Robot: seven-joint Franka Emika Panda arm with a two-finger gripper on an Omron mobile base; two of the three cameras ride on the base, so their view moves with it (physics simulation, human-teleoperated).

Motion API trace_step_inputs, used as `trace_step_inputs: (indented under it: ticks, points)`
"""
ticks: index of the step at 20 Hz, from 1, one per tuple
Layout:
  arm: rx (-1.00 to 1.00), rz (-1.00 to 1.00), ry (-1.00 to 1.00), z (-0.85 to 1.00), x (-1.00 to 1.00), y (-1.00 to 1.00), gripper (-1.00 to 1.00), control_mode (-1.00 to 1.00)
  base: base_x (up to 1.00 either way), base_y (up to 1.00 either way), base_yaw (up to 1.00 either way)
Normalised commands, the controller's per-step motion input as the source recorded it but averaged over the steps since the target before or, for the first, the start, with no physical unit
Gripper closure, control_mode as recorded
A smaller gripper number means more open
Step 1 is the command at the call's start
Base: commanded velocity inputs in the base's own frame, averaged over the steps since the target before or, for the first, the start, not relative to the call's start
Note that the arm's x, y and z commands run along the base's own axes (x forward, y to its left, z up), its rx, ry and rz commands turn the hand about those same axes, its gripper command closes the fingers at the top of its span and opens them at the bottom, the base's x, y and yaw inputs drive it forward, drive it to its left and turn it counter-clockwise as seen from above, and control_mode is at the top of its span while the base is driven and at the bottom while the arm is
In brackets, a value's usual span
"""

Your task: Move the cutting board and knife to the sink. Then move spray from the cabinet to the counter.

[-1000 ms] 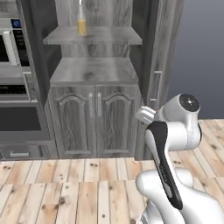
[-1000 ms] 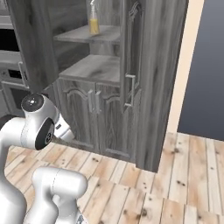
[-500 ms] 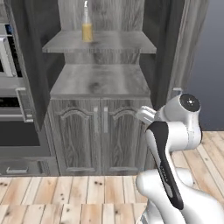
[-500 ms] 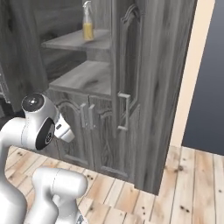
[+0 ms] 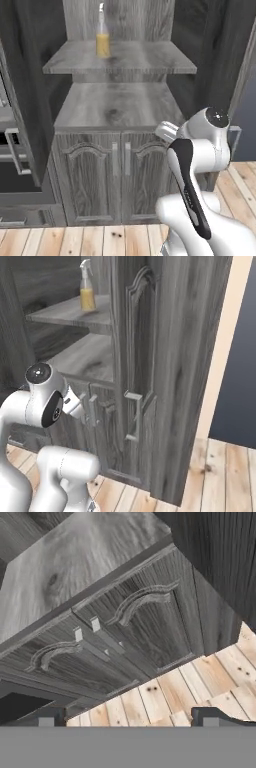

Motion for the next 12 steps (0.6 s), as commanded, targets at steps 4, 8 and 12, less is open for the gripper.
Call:
trace_step_inputs:
  ticks: [4,8,12]
  points:
    - [0.0,0.0,0.0,0.0,0.0,0.0,-1.0,1.0,0.61,0.72,-0.06]
    - [0.0,0.0,0.0,0.0,0.0,0.0,-1.0,1.0,0.39,0.64,-0.05]
    - [0.0,0.0,0.0,0.0,0.0,0.0,-1.0,1.0,0.25,0.24,-0.02]
